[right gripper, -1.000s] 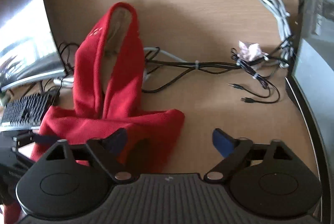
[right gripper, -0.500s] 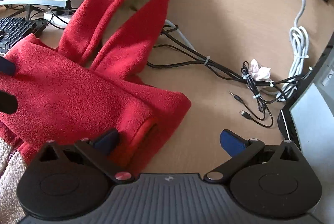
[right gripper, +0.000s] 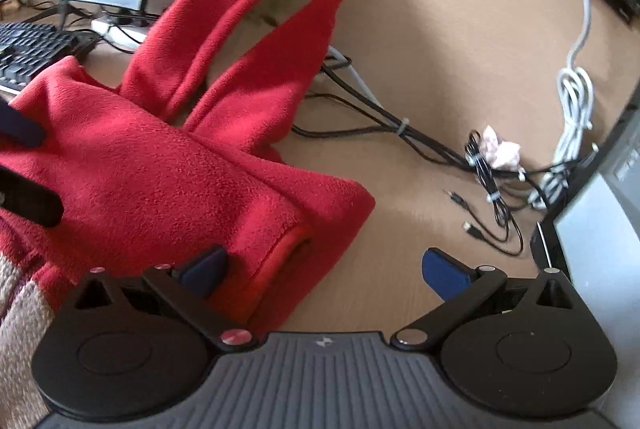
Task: Fold clothes
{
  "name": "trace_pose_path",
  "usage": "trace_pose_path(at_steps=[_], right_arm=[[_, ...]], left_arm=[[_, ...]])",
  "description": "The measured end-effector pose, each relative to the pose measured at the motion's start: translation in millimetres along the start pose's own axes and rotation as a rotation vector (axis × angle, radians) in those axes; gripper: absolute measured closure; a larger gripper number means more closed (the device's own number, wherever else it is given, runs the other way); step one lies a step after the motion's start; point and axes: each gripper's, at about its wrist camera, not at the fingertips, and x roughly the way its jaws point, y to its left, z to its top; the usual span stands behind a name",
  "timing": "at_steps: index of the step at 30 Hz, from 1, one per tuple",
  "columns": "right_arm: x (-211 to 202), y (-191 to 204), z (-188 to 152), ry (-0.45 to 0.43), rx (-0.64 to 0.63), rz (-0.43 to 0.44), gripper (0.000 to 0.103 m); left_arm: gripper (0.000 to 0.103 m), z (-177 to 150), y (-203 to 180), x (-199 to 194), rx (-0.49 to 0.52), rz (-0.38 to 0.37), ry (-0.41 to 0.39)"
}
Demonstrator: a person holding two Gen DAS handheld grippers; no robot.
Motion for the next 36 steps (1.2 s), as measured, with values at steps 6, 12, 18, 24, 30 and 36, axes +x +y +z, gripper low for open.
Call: trace_pose_path(at_steps=[6, 12, 18, 24, 30, 36], right_arm=[[-31.2, -15.1, 13.7, -0.077, 0.060, 0.100, 0.000], [4.2, -1.6, -0.5, 0.033, 0.005, 0.033, 0.000], [4.4, -8.7, -0.8, 0.021, 0.003, 0.076, 0.000], [-11.3, -12.8, 0.2, -0.005, 0.012, 0.058, 0.000], [-70.2, -21.3, -18.8, -0.047, 0.046, 0.099, 0.000], [-117.5, -0.5, -69.5, 0.033, 0.019, 0.071, 0.000]], left_arm=[[0.000, -1.5, -5.2, -17.4, 0.016, -0.003, -0.017], [0.000, -7.7, -0.9, -3.4, -0.008, 0.022, 0.017], [0.000, -11.6, -12.7, -19.4, -0.014, 0.096, 0.006], [0.000, -28.1, -21.9, -54.0, 0.045, 0.175, -0.014], [0.000, -62.9, -18.0, -86.6, 0.066, 0.174, -0.006], [0.000, -113.4, -17.4, -125.0, 0.088, 0.152, -0.030]])
